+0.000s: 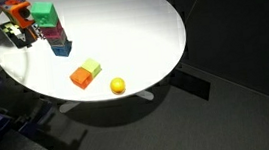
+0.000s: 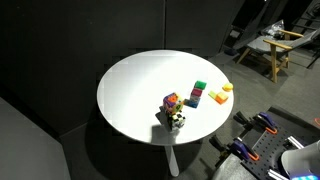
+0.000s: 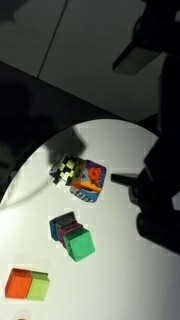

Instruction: Put the light green block on top of the dark green block

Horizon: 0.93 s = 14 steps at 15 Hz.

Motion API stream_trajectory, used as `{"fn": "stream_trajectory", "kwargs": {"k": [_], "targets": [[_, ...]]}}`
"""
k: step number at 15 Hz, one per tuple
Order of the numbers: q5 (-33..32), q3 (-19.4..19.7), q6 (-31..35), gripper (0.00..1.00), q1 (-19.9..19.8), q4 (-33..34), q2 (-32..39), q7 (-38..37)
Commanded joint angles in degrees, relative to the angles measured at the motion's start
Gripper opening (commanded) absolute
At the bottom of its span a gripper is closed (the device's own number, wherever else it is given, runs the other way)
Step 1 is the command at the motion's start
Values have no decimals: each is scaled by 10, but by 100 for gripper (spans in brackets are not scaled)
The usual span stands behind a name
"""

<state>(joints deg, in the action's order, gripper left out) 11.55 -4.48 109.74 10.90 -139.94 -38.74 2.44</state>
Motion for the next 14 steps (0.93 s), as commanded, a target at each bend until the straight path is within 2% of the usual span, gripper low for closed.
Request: {"fn": "stream_trajectory", "kwargs": {"k": [1,14], "targets": [[-22,-4,25,100,-26,0,14,-4],[-63,13,123,100,-123,-19,69,-96]]}}
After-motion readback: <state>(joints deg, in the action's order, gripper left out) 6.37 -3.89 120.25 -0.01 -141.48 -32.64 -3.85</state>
